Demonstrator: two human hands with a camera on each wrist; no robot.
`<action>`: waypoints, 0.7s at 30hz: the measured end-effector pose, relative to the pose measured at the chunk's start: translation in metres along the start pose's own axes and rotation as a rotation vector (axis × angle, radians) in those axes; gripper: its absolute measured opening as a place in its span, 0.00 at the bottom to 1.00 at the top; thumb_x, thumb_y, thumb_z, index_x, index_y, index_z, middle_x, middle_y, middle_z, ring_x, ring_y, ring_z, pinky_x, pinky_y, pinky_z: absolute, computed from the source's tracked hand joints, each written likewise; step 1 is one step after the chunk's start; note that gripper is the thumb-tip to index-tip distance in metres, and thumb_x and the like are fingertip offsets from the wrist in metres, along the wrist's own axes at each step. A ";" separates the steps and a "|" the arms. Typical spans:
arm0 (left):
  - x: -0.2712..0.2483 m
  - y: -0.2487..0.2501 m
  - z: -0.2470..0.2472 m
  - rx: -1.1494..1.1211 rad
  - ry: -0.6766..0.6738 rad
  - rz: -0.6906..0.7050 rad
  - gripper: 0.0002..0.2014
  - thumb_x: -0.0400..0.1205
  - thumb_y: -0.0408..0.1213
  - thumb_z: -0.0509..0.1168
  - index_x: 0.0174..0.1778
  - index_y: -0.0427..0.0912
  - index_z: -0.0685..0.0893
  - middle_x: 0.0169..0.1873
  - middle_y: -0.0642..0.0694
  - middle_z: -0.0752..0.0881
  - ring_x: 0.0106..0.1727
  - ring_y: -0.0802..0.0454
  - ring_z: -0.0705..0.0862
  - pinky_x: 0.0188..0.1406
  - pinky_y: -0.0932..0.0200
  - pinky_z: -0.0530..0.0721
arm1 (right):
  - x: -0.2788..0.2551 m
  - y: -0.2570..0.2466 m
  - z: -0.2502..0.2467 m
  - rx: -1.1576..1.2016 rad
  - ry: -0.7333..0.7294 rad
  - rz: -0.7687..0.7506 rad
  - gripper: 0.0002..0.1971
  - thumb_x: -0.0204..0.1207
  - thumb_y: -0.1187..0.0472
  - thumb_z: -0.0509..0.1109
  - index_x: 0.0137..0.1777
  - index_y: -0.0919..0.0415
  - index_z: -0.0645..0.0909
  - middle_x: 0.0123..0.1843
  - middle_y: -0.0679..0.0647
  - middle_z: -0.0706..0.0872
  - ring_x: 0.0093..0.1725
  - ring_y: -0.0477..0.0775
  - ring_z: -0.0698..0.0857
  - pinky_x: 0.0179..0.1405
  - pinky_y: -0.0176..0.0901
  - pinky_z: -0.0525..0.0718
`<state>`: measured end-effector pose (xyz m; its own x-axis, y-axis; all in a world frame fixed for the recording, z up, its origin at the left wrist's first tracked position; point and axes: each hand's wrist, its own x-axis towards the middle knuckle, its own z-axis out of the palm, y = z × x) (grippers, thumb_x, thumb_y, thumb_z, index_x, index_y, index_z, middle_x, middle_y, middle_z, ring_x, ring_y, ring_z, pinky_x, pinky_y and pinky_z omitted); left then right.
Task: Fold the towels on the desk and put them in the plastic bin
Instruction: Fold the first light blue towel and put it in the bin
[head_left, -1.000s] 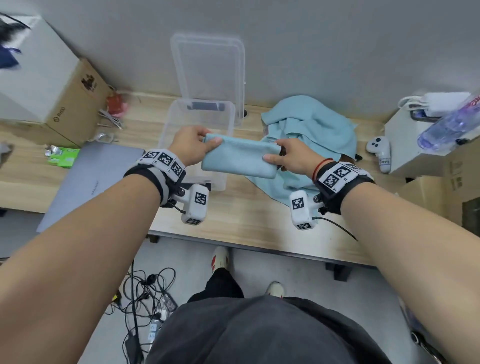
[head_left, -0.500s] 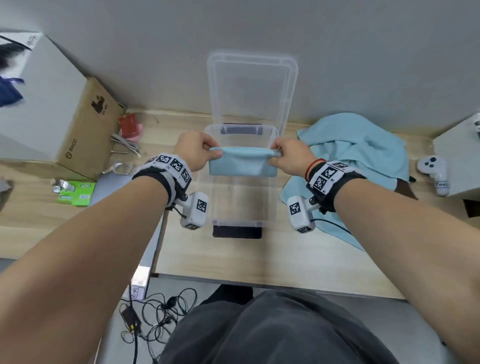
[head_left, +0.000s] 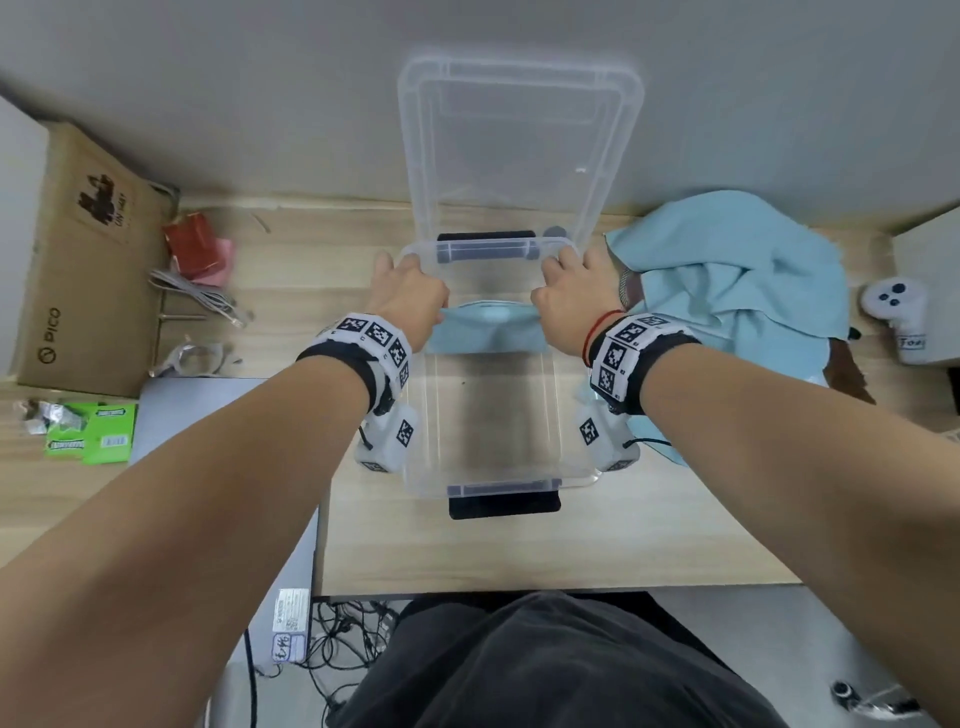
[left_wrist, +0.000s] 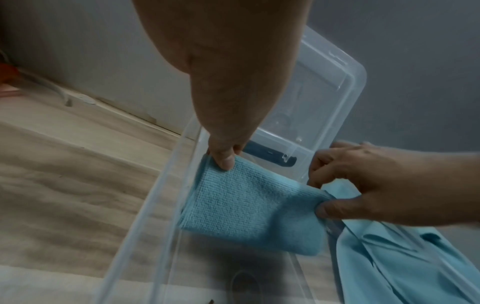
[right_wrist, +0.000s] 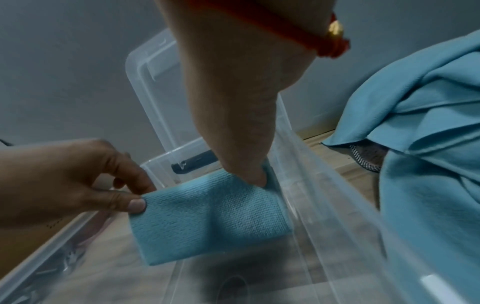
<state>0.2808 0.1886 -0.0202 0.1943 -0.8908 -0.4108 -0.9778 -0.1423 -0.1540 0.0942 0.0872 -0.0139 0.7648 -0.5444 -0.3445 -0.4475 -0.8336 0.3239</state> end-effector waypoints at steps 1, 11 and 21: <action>0.003 0.001 -0.002 0.041 -0.005 0.012 0.07 0.84 0.42 0.64 0.52 0.52 0.87 0.45 0.44 0.82 0.50 0.46 0.68 0.54 0.47 0.63 | 0.003 -0.001 0.002 -0.017 -0.008 0.009 0.13 0.75 0.59 0.62 0.55 0.54 0.86 0.62 0.60 0.78 0.66 0.65 0.70 0.64 0.58 0.66; 0.013 0.004 -0.004 0.023 0.050 -0.025 0.22 0.69 0.25 0.67 0.57 0.50 0.84 0.47 0.48 0.85 0.58 0.45 0.75 0.58 0.45 0.66 | 0.018 -0.004 -0.002 0.035 0.053 0.125 0.18 0.70 0.66 0.65 0.61 0.62 0.80 0.55 0.59 0.83 0.57 0.63 0.79 0.60 0.56 0.70; 0.021 0.025 0.016 0.103 -0.201 0.250 0.22 0.79 0.34 0.63 0.71 0.46 0.77 0.73 0.44 0.73 0.75 0.46 0.71 0.78 0.46 0.63 | 0.035 -0.031 0.025 0.287 -0.127 -0.154 0.25 0.76 0.69 0.59 0.75 0.65 0.69 0.71 0.62 0.75 0.67 0.65 0.77 0.68 0.56 0.75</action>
<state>0.2615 0.1731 -0.0474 -0.0284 -0.7881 -0.6149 -0.9860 0.1232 -0.1125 0.1230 0.0919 -0.0577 0.7777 -0.4025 -0.4829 -0.4575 -0.8892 0.0044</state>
